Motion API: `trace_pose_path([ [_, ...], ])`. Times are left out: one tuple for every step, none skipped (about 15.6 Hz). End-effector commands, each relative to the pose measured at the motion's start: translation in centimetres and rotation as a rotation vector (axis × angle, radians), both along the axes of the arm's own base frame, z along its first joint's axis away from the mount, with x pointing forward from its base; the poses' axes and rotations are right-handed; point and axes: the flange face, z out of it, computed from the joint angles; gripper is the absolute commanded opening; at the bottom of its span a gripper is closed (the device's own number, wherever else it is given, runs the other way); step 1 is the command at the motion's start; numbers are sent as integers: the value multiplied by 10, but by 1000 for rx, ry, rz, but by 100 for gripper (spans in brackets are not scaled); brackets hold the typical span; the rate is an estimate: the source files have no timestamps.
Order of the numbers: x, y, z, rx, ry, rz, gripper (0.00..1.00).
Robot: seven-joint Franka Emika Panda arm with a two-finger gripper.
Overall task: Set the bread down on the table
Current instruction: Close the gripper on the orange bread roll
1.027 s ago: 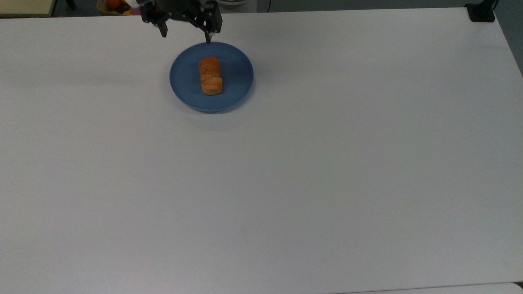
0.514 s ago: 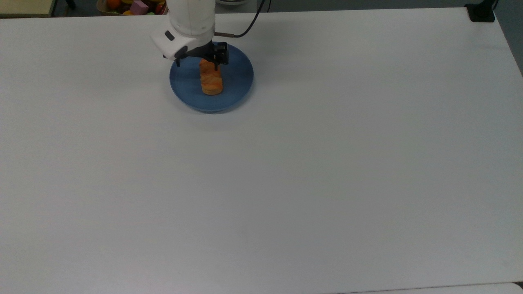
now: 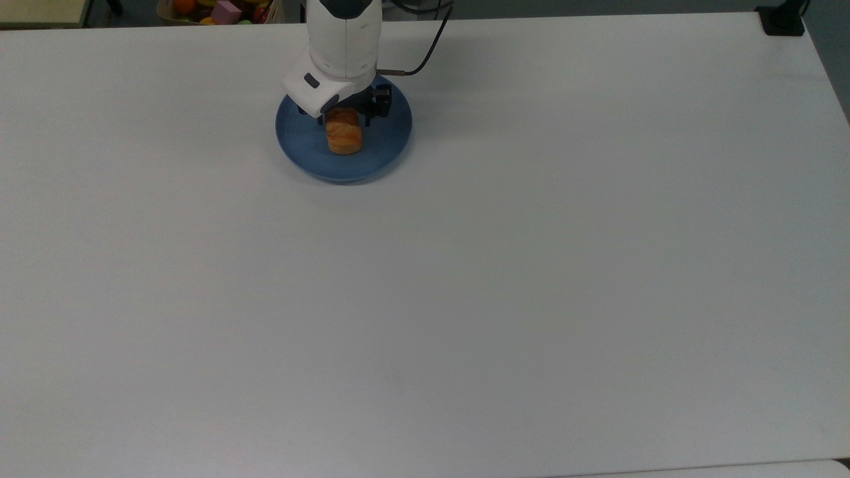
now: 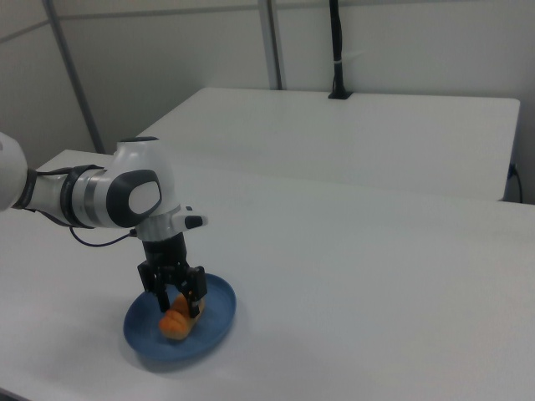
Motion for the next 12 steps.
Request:
trace_pose_path([
  [-1, 2, -5, -15, -17, 38, 61],
  [-1, 2, -5, -17, -20, 40, 50],
  [-1, 2, -5, -17, -19, 40, 39],
  [-1, 2, -4, -16, -21, 46, 28],
  [0, 2, 0, -16, -22, 48, 18],
  [0, 2, 4, -16, -25, 49, 10],
  [1, 0, 10, -16, -29, 49, 3],
  [2, -4, 20, -16, -29, 53, 0],
  [5, -6, 33, -15, -22, 62, 0],
  [10, -8, 48, -7, -13, 67, 0],
  [18, -13, 69, -1, -19, 70, 0],
  [28, -16, 90, 11, -35, 69, 0],
])
